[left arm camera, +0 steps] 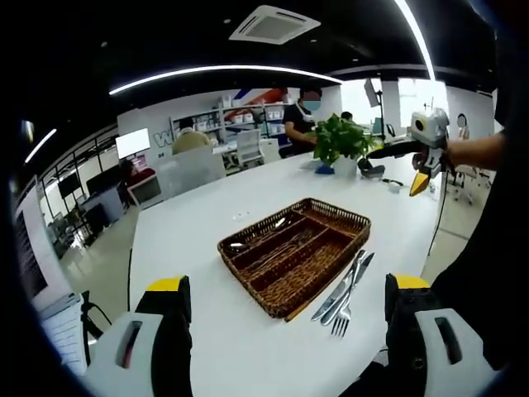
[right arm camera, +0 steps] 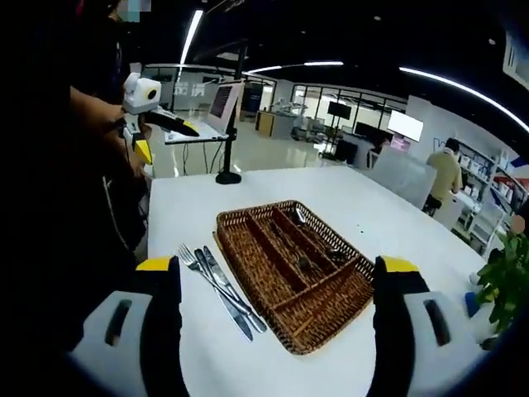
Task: Arrange the knives, forks, and spoons in their matching storage slots by inserting each utensil handle-first until every utensil is classified and aligned in the correct compartment
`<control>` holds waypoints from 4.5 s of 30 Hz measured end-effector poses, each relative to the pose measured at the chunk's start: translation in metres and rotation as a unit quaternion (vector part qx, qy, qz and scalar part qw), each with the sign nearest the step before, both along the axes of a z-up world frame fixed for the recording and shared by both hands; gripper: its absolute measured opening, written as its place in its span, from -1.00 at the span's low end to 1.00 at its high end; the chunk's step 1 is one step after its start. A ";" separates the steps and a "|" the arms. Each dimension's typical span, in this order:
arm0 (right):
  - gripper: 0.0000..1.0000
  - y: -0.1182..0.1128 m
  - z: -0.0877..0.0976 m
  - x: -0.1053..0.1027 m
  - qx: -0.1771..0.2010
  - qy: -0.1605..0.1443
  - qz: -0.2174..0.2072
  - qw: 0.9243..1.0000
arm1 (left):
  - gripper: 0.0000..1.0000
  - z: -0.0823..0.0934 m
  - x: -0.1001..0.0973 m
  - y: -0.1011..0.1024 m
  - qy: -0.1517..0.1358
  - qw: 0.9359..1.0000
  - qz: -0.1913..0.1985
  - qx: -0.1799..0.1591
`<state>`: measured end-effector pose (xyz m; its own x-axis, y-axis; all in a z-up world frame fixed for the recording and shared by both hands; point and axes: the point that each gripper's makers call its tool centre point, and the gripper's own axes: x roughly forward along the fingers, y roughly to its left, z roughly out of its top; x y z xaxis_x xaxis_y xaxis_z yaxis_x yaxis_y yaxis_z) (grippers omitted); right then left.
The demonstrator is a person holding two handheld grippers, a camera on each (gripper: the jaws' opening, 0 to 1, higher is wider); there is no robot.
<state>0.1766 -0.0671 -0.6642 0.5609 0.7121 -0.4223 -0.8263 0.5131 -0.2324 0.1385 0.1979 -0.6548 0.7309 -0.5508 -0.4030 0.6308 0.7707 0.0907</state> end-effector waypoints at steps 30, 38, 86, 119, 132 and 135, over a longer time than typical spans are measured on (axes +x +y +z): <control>0.70 0.069 -0.046 -0.009 -0.057 0.024 0.118 0.991 | 0.99 -0.008 -0.007 0.023 0.013 1.000 0.011 -0.010; 0.63 0.079 -0.061 -0.010 -0.062 0.036 0.134 0.988 | 0.99 -0.010 -0.008 0.029 0.018 1.000 0.016 -0.008; -0.62 0.118 -0.190 -0.039 -0.201 0.080 0.305 0.928 | 0.99 -0.015 -0.005 0.058 0.034 0.999 0.029 0.006; -0.87 0.127 -0.208 -0.054 -0.213 0.121 0.344 0.906 | 0.99 -0.014 -0.005 0.064 0.039 0.999 0.037 -0.006; -0.99 0.131 -0.210 -0.055 -0.214 0.150 0.329 0.907 | 0.99 -0.013 -0.005 0.066 0.038 0.999 0.038 -0.004; -1.00 0.128 -0.210 -0.056 -0.235 0.158 0.321 0.904 | 0.99 -0.013 -0.003 0.065 0.038 0.999 0.037 -0.005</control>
